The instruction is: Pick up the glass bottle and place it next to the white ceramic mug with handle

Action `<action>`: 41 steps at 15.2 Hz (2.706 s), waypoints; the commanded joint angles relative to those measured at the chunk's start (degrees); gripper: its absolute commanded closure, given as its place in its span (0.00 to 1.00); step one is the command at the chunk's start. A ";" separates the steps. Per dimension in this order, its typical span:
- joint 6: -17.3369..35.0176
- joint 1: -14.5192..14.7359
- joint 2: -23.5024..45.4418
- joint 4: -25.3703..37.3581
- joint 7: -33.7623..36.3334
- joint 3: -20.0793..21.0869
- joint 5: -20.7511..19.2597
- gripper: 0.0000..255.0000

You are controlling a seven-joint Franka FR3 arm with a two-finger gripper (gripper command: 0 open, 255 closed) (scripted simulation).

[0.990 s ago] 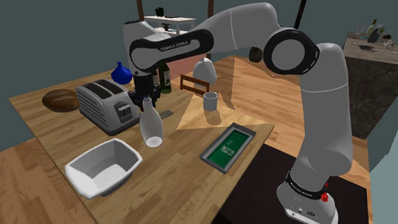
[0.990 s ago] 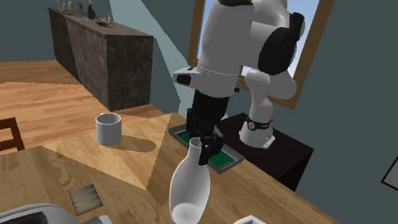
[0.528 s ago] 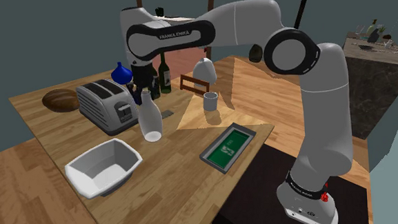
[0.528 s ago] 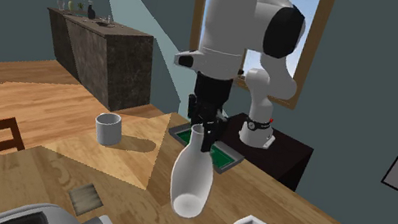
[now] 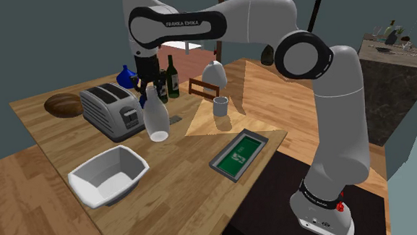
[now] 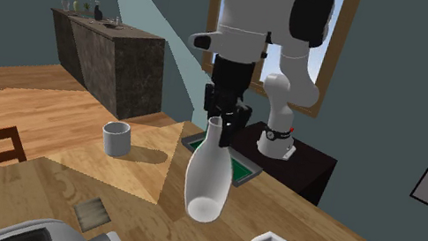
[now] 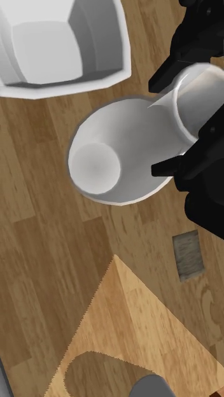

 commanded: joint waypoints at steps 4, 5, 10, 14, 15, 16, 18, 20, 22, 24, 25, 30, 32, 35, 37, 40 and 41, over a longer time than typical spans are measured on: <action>-4.58 0.53 1.05 5.65 -0.14 0.03 -0.21 1.00; -5.55 0.66 1.39 6.96 -0.18 0.02 -0.28 1.00; -10.43 1.45 3.49 13.94 -0.36 -0.04 -0.72 1.00; -8.47 -3.06 -3.89 4.88 -4.36 -0.65 1.23 1.00; -8.23 -4.07 -5.45 3.17 -5.45 -0.91 1.68 1.00; -8.06 -5.04 -6.91 1.61 -6.57 -1.21 2.12 1.00; -7.90 -6.89 -9.58 -1.07 -8.87 -1.89 2.93 1.00; -7.96 -8.67 -11.95 -3.25 -11.25 -2.65 3.66 1.00; -8.20 -10.32 -14.05 -4.98 -13.69 -3.57 4.31 1.00; -8.59 -11.91 -15.87 -6.31 -16.18 -4.55 4.87 1.00; -8.84 -12.71 -16.69 -6.83 -17.44 -5.04 5.12 1.00; -10.52 -16.40 -19.79 -8.09 -23.84 -7.84 6.09 1.00; -11.37 -17.85 -20.58 -7.98 -26.44 -9.02 6.37 1.00; -12.81 -19.98 -21.26 -7.17 -30.39 -10.86 6.72 1.00; -13.89 -21.41 -21.38 -6.19 -33.04 -12.11 6.93 1.00; -15.68 -23.57 -21.02 -4.02 -37.06 -14.02 7.24 1.00; -16.33 -24.31 -20.75 -3.10 -38.41 -14.65 7.35 1.00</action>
